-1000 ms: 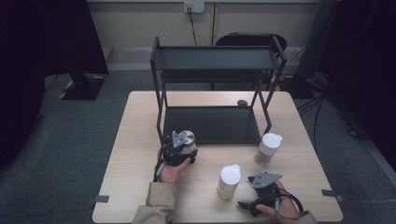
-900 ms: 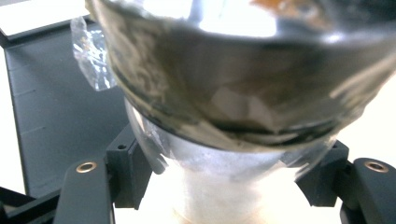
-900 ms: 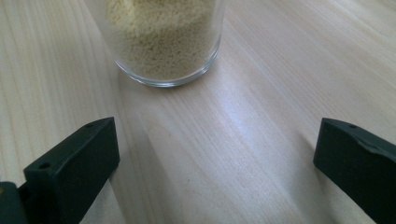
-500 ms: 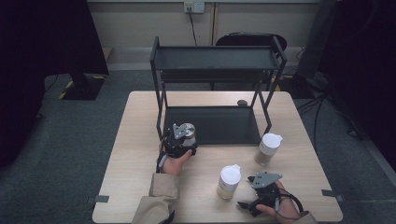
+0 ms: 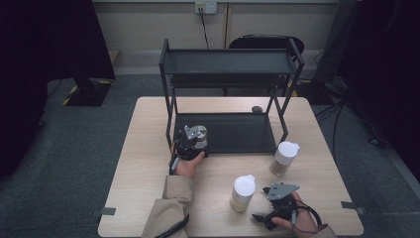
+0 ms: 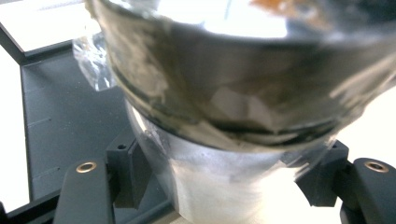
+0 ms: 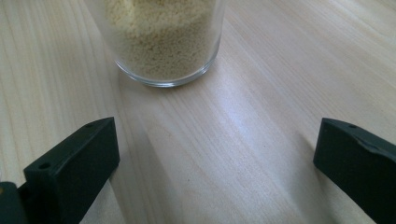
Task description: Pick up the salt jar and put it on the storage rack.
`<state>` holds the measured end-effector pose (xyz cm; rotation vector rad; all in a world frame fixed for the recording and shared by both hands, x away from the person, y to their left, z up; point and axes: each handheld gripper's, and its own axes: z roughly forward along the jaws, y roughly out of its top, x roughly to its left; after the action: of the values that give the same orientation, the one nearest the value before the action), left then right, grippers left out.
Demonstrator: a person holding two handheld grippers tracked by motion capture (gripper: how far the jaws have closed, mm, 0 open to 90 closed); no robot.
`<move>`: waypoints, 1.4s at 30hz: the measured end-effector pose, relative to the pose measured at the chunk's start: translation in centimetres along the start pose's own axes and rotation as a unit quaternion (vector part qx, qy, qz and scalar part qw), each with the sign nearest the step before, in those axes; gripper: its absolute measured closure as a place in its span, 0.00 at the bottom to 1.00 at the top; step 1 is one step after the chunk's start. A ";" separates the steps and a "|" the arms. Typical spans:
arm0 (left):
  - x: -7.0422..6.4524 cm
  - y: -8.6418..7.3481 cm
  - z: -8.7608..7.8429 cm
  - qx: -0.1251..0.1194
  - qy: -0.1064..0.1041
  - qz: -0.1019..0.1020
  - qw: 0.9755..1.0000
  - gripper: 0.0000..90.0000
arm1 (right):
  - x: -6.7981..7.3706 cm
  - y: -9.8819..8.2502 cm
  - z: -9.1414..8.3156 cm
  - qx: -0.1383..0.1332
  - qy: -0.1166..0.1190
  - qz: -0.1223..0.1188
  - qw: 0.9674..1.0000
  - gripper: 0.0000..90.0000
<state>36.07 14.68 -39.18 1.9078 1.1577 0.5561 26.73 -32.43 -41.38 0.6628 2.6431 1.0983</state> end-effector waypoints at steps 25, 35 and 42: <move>0.2 0.9 3.1 0.016 0.025 -0.013 0.999 0.35 | 0.0 0.0 0.0 0.000 0.000 0.000 1.000 0.00; 0.2 1.2 3.8 0.024 0.030 -0.011 0.999 0.35 | 0.0 0.0 0.0 0.000 -0.001 0.001 1.000 0.00; 0.1 1.4 4.1 0.025 0.034 -0.013 0.999 0.35 | 0.0 0.0 0.0 0.000 -0.001 0.001 1.000 0.00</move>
<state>39.74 12.74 -40.32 1.9264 1.2496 0.5869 26.69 -32.40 -41.38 0.6657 2.6416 1.0976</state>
